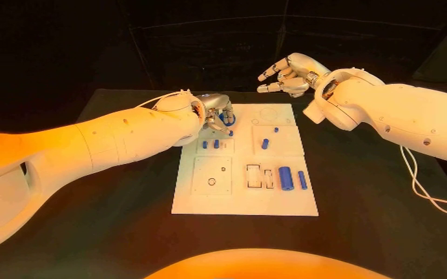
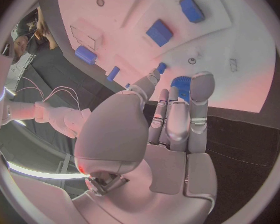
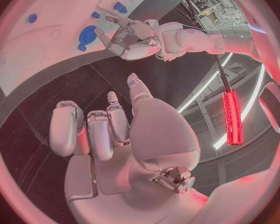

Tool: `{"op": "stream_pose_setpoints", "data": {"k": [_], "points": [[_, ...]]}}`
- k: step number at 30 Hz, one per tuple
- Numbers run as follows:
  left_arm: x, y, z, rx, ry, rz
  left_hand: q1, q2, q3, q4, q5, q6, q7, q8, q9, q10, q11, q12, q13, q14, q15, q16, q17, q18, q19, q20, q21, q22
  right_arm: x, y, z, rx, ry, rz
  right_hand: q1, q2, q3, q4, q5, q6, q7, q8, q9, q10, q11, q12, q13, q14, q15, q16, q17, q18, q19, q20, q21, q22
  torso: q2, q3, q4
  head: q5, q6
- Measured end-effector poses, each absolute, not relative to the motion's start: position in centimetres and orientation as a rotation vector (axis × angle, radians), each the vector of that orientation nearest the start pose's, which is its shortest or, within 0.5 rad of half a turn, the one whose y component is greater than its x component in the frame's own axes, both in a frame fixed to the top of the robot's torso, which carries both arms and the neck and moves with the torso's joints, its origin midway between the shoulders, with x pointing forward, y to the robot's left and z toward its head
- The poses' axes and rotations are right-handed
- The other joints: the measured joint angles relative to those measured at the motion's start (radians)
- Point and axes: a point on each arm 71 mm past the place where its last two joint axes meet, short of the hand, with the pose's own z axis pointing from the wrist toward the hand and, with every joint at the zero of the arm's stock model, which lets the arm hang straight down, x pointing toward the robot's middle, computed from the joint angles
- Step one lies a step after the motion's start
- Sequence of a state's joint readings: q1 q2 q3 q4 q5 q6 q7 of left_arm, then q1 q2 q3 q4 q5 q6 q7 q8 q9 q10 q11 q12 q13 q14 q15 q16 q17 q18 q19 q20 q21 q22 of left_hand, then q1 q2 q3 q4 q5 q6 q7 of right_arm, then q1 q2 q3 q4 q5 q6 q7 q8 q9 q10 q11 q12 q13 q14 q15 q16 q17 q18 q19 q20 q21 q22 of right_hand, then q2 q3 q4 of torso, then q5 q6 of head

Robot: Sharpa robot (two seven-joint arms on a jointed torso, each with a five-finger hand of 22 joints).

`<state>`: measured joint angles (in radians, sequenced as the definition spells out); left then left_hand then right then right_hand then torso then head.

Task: Assemble the parts on the task board

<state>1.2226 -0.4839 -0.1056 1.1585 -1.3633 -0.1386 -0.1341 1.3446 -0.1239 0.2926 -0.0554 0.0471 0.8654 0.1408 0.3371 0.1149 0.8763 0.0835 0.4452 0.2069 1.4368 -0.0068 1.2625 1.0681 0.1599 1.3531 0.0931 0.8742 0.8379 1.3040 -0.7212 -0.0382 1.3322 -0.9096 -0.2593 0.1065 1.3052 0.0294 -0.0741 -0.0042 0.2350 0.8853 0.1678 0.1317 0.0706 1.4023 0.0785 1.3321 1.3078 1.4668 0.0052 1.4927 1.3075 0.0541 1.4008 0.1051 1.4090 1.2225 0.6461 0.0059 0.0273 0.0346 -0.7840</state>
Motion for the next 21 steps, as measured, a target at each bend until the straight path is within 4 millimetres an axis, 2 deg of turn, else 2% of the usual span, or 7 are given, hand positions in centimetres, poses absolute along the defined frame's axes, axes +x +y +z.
{"op": "stream_pose_setpoints", "data": {"k": [13, 17, 21], "points": [[53.6, 10.5, -23.2, 0.265, 1.933, -0.554, -0.004, 0.004, 0.001, 0.0, 0.0, 0.041, -0.005, -0.022, -0.018, 0.035, -0.003, -0.016, -0.037, 0.011, -0.004, 0.018, 0.005, 0.001, 0.015, -0.007, 0.025, 0.032, 53.6, -18.7, -14.2, 0.21, 1.649, 1.017, 0.0, 0.0, 0.0, 0.0, 0.0, 0.0, 0.0, 0.0, 0.0, 0.0, 0.0, 0.0, 0.0, 0.0, 0.0, 0.0, 0.0, 0.0, 0.0, 0.0, 0.0, 0.0, -0.001, -0.0002, 0.0002, -0.001, -0.002], [53.6, 10.4, -23.3, 0.275, 1.94, -0.549, -0.004, 0.004, 0.003, -0.003, 0.0, 0.045, -0.01, -0.027, -0.021, 0.041, -0.009, -0.02, -0.044, 0.011, -0.004, 0.018, 0.005, 0.001, 0.018, -0.004, 0.03, 0.035, 53.6, -18.7, -14.2, 0.21, 1.649, 1.017, 0.0, 0.0, 0.0, 0.0, 0.0, 0.0, 0.0, 0.0, 0.0, 0.0, 0.0, 0.0, 0.0, 0.0, 0.0, 0.0, 0.0, 0.0, 0.0, 0.0, 0.0, 0.0, -0.001, 0.0, 0.0011, -0.002, -0.003], [53.6, 10.1, -23.4, 0.285, 1.944, -0.549, 0.0, 0.008, 0.008, -0.008, 0.0, 0.05, -0.008, -0.03, -0.024, 0.045, -0.006, -0.024, -0.052, 0.013, -0.006, 0.02, 0.005, 0.001, 0.018, -0.004, 0.032, 0.039, 53.6, -18.6, -14.2, 0.21, 1.649, 1.018, 0.0, 0.0, 0.0, 0.0, 0.0, 0.0, 0.0, 0.0, 0.0, 0.0, 0.0, 0.0, 0.0, 0.0, 0.0, 0.0, 0.0, 0.0, 0.0, 0.0, 0.0, 0.0, -0.001, 0.0002, 0.0014, -0.003, -0.003]]}}
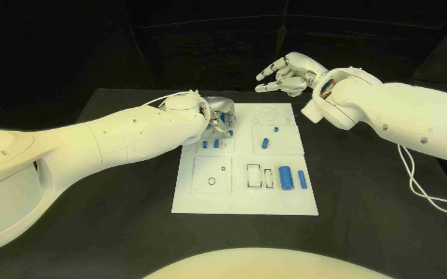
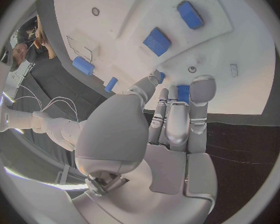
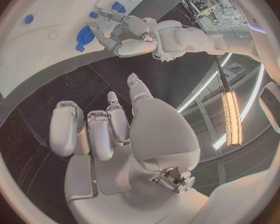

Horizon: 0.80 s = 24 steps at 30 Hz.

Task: Assemble the parts on the task board

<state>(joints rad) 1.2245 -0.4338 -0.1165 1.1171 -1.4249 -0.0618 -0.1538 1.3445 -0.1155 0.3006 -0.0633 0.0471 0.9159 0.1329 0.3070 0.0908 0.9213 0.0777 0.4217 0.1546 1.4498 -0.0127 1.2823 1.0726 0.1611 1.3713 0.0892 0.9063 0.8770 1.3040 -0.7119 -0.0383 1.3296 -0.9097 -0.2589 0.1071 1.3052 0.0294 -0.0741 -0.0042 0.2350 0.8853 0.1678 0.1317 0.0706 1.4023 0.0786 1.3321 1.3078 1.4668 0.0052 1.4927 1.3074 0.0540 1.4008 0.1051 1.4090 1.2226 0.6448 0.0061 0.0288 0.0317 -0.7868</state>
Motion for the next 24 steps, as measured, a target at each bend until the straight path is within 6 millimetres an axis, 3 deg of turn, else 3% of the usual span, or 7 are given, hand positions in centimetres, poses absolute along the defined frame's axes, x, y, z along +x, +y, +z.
{"op": "stream_pose_setpoints", "data": {"k": [6, 8, 24], "points": [[53.48, 9.69, -23.69, 0.305, 1.953, -0.552, -0.004, 0.004, 0.006, 0.0, 0.0, 0.014, 0.001, -0.009, -0.005, 0.015, -0.001, -0.008, -0.012, 0.005, 0.002, 0.003, -0.001, 0.0, 0.003, -0.003, 0.004, 0.005, 53.58, -18.44, -14.21, 0.208, 1.65, 1.021, 0.0, 0.0, 0.0, 0.0, 0.0, 0.0, 0.0, 0.0, 0.0, 0.0, 0.0, 0.0, 0.0, 0.0, 0.0, 0.0, 0.0, 0.0, 0.0, 0.0, 0.0, 0.0, 0.0, -0.0001, 0.0001, -0.001, -0.001], [53.46, 9.7, -23.86, 0.308, 1.957, -0.55, -0.004, 0.004, 0.009, 0.003, 0.0, 0.014, 0.001, -0.009, -0.006, 0.016, -0.001, -0.008, -0.015, 0.005, 0.002, 0.007, -0.001, -0.015, 0.003, -0.003, 0.009, 0.009, 53.58, -18.42, -14.21, 0.208, 1.65, 1.021, 0.0, 0.0, 0.0, 0.0, 0.0, 0.0, 0.0, 0.0, 0.0, 0.0, 0.0, 0.0, 0.0, 0.0, 0.0, 0.0, 0.0, 0.0, 0.0, 0.0, 0.0, 0.0, 0.0, -0.0002, 0.0, -0.001, -0.002], [53.64, 9.44, -24.11, 0.317, 1.952, -0.552, -0.001, 0.038, 0.046, 0.003, 0.0, 0.063, -0.006, -0.027, -0.014, 0.072, -0.008, -0.023, -0.047, 0.012, 0.002, 0.023, 0.004, -0.015, 0.019, -0.004, 0.047, 0.05, 53.57, -18.29, -14.21, 0.206, 1.65, 1.023, 0.005, 0.005, 0.0, 0.0, 0.0, 0.0, 0.0, 0.0, -0.001, 0.0, 0.0, 0.0, 0.0, 0.0, 0.0, 0.0, 0.0, 0.0, 0.0, 0.0, 0.0, 0.0, 0.001, 0.0, 0.0009, -0.004, -0.005]]}}
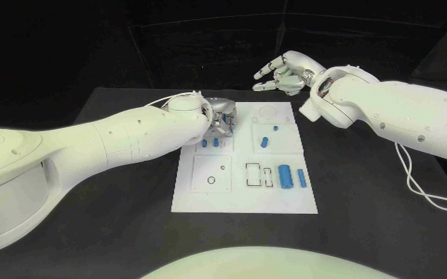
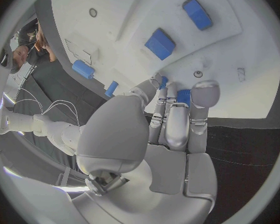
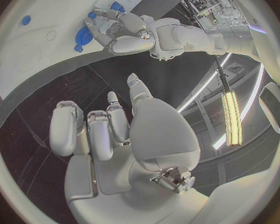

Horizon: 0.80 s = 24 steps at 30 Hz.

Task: Assemble the parts on the task board

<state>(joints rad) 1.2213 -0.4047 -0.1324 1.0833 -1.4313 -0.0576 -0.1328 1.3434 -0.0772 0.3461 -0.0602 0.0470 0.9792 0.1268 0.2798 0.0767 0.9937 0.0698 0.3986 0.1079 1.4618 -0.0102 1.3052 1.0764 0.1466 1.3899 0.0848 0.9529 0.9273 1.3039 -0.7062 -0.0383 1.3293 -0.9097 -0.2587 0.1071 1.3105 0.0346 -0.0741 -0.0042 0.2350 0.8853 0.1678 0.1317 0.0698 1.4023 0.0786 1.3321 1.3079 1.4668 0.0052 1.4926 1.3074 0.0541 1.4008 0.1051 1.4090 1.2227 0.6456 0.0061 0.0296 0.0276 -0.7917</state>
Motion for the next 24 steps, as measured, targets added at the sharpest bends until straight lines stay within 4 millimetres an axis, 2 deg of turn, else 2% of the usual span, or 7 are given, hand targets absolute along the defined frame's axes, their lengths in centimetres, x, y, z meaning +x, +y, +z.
{"op": "stream_pose_setpoints", "data": {"k": [8, 10, 19, 24], "points": [[53.7, 9.6, -24.2, 0.313, 1.947, -0.553, 0.026, 0.026, 0.046, -0.02, 0.0, 0.029, 0.0, -0.001, -0.001, 0.039, -0.007, -0.012, -0.012, 0.004, -0.004, 0.007, 0.005, 0.0, 0.011, -0.004, 0.036, 0.036, 53.6, -18.3, -14.2, 0.206, 1.65, 1.024, 0.0, 0.0, 0.0, 0.0, 0.0, 0.0, 0.0, 0.0, 0.0, 0.0, 0.0, 0.0, 0.0, 0.0, 0.0, 0.0, 0.0, 0.0, 0.0, 0.0, 0.0, 0.0, -0.001, 0.0, 0.0, 0.0, -0.001], [53.7, 9.7, -24.3, 0.31, 1.94, -0.559, 0.032, 0.032, 0.059, -0.03, 0.0, 0.035, -0.001, -0.003, -0.002, 0.048, -0.006, -0.017, -0.017, 0.004, -0.004, 0.011, 0.007, -0.015, 0.021, -0.006, 0.055, 0.055, 53.6, -18.2, -14.2, 0.206, 1.65, 1.024, 0.0, 0.0, 0.0, 0.0, 0.0, 0.0, 0.0, 0.0, 0.0, 0.0, 0.0, 0.0, 0.0, 0.0, 0.0, 0.0, 0.0, 0.0, 0.0, 0.0, 0.0, 0.0, -0.001, 0.0001, 0.0, 0.0, 0.0], [53.4, 10.6, -24.0, 0.27, 1.874, -0.621, 0.033, 0.032, 0.09, -0.047, -0.001, 0.05, 0.004, -0.016, -0.002, 0.079, -0.004, -0.038, -0.029, 0.004, -0.004, 0.011, -0.002, -0.015, 0.032, -0.01, 0.096, 0.1, 53.6, -18.3, -14.2, 0.206, 1.651, 1.023, 0.0, 0.0, 0.0, 0.0, 0.0, 0.0, 0.0, 0.0, 0.0, 0.0, 0.0, 0.0, 0.0, 0.0, 0.0, 0.0, 0.0, 0.0, 0.0, 0.0, 0.0, 0.0, -0.001, 0.0, 0.0004, -0.001, 0.003], [53.1, 11.0, -23.6, 0.238, 1.842, -0.665, 0.025, 0.024, 0.093, -0.05, -0.001, 0.057, 0.004, -0.02, -0.002, 0.082, -0.007, -0.043, -0.033, 0.004, -0.004, 0.011, -0.005, -0.015, 0.034, -0.008, 0.105, 0.109, 53.6, -18.4, -14.2, 0.207, 1.65, 1.021, 0.0, 0.0, 0.0, 0.0, 0.0, 0.0, 0.0, 0.0, 0.0, 0.0, 0.0, 0.0, 0.0, 0.0, 0.0, 0.0, 0.001, 0.0, 0.0, 0.0, 0.0, 0.0, -0.001, 0.0001, 0.0009, -0.002, 0.005]]}}
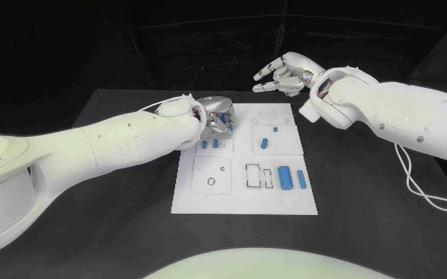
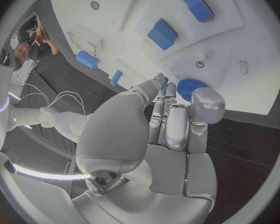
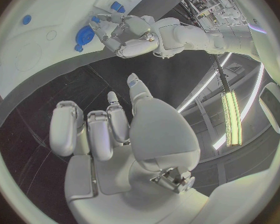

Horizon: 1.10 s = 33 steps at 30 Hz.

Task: Assemble the parts on the task board

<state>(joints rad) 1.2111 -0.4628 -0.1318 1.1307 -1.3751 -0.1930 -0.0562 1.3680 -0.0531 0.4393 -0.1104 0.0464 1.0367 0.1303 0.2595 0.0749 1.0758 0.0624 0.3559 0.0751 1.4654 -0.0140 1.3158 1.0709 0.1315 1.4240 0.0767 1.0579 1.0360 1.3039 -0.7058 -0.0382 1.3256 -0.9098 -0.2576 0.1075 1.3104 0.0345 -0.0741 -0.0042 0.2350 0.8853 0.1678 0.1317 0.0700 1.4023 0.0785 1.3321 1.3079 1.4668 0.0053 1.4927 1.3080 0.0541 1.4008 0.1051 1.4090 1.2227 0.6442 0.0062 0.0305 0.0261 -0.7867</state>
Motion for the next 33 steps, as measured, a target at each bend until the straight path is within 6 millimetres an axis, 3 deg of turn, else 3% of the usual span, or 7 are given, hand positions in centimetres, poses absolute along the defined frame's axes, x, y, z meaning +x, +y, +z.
{"op": "stream_pose_setpoints", "data": {"k": [2, 4, 19, 33], "points": [[53.0, 11.3, -23.5, 0.225, 1.833, -0.68, -0.004, -0.004, 0.003, -0.003, 0.0, 0.0, 0.0, 0.0, 0.0, 0.004, 0.003, -0.004, -0.001, 0.0, 0.0, 0.0, 0.0, 0.0, 0.002, 0.0, 0.009, 0.009, 53.7, -18.4, -14.2, 0.208, 1.65, 1.019, 0.0, 0.0, 0.0, 0.0, 0.0, 0.0, 0.0, 0.0, 0.0, 0.0, 0.0, 0.0, 0.0, 0.0, 0.0, 0.0, 0.0, 0.0, 0.0, 0.0, 0.0, 0.0, 0.0, 0.0, 0.0007, 0.0, 0.0], [52.9, 11.8, -23.4, 0.213, 1.826, -0.69, -0.005, -0.005, 0.003, -0.003, 0.0, 0.0, 0.0, 0.0, 0.0, 0.004, 0.003, -0.006, -0.002, 0.0, 0.0, 0.0, 0.0, -0.014, 0.002, 0.0, 0.011, 0.013, 53.7, -18.5, -14.3, 0.209, 1.65, 1.019, 0.0, 0.0, 0.0, 0.0, 0.0, 0.0, 0.0, 0.0, 0.0, 0.0, 0.0, 0.0, 0.0, 0.0, 0.0, 0.0, 0.0, 0.0, 0.0, 0.0, 0.0, 0.0, 0.0, 0.0, 0.0009, 0.0, 0.0], [52.4, 16.5, -23.3, 0.146, 1.834, -0.673, -0.014, -0.014, 0.005, -0.005, 0.0, 0.01, -0.003, -0.008, 0.0, 0.014, 0.0, -0.011, -0.004, 0.0, 0.0, 0.0, -0.004, -0.015, 0.002, 0.0, 0.017, 0.021, 53.7, -19.0, -14.3, 0.215, 1.65, 1.009, 0.0, 0.0, 0.0, 0.0, 0.0, 0.0, 0.0, 0.0, 0.0, 0.0, 0.0, 0.0, 0.0, 0.0, 0.0, 0.0, 0.0, 0.0, 0.0, 0.0, 0.0, 0.0, 0.0, -0.0003, 0.0021, 0.001, 0.003], [52.3, 17.7, -23.6, 0.136, 1.871, -0.653, -0.022, -0.022, 0.005, -0.005, 0.0, 0.011, -0.003, -0.012, 0.0, 0.022, 0.0, -0.016, -0.005, 0.0, 0.0, 0.0, -0.007, -0.015, 0.002, 0.0, 0.019, 0.024, 53.7, -19.1, -14.5, 0.218, 1.653, 1.007, 0.0, 0.0, 0.0, 0.0, 0.0, 0.0, 0.0, 0.0, 0.0, 0.0, 0.0, 0.0, 0.0, 0.0, 0.0, 0.0, 0.0, 0.0, 0.0, 0.0, 0.0, 0.0, 0.001, -0.0002, -0.0006, 0.006, 0.0]]}}
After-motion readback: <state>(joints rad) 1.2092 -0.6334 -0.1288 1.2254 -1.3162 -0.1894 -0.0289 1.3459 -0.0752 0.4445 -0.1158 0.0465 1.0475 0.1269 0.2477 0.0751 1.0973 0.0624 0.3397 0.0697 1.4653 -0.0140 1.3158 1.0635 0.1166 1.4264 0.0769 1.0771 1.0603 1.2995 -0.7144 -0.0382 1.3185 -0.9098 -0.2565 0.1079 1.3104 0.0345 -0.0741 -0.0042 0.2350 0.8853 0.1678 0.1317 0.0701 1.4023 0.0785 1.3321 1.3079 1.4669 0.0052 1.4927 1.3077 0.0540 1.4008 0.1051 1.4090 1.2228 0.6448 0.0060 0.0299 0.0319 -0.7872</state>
